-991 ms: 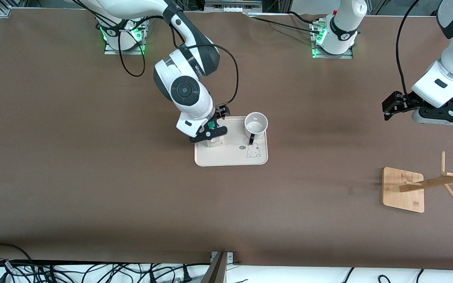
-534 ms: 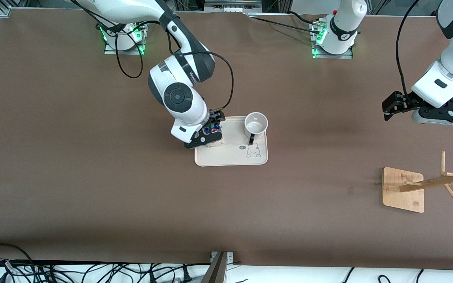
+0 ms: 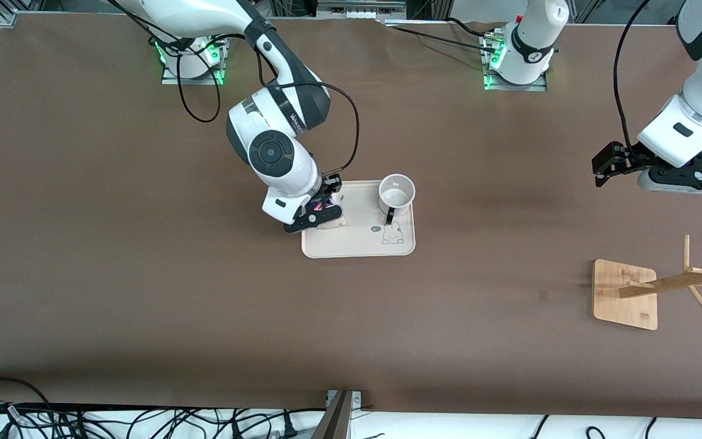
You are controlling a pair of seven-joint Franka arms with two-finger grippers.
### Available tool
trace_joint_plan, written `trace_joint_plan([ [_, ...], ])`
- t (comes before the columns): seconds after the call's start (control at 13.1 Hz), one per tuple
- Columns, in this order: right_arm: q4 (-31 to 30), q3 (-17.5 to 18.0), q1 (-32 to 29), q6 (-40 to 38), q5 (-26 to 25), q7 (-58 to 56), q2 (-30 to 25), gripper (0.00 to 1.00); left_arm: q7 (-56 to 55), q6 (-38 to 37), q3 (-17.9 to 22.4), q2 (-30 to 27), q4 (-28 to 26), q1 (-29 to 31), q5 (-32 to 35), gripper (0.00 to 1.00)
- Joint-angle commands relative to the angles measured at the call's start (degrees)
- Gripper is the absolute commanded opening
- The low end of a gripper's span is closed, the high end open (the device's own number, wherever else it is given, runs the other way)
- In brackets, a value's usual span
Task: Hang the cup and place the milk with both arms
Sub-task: 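Lower the right gripper and close it on the milk carton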
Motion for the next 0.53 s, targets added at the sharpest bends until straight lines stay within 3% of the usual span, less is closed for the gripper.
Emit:
trace_joint_plan([
  [0.0,0.15,0.28,-0.44,0.37,1.04,-1.16,0.29,0.5,0.24,-1.32,0.2,0.58,1.62,-0.03,-0.84,1.0],
  [0.46,0.15,0.28,0.09,1.07,1.04,-0.81,0.9,0.42,-0.11,-3.59,0.2,0.49,1.62,-0.03,-0.84,1.0],
])
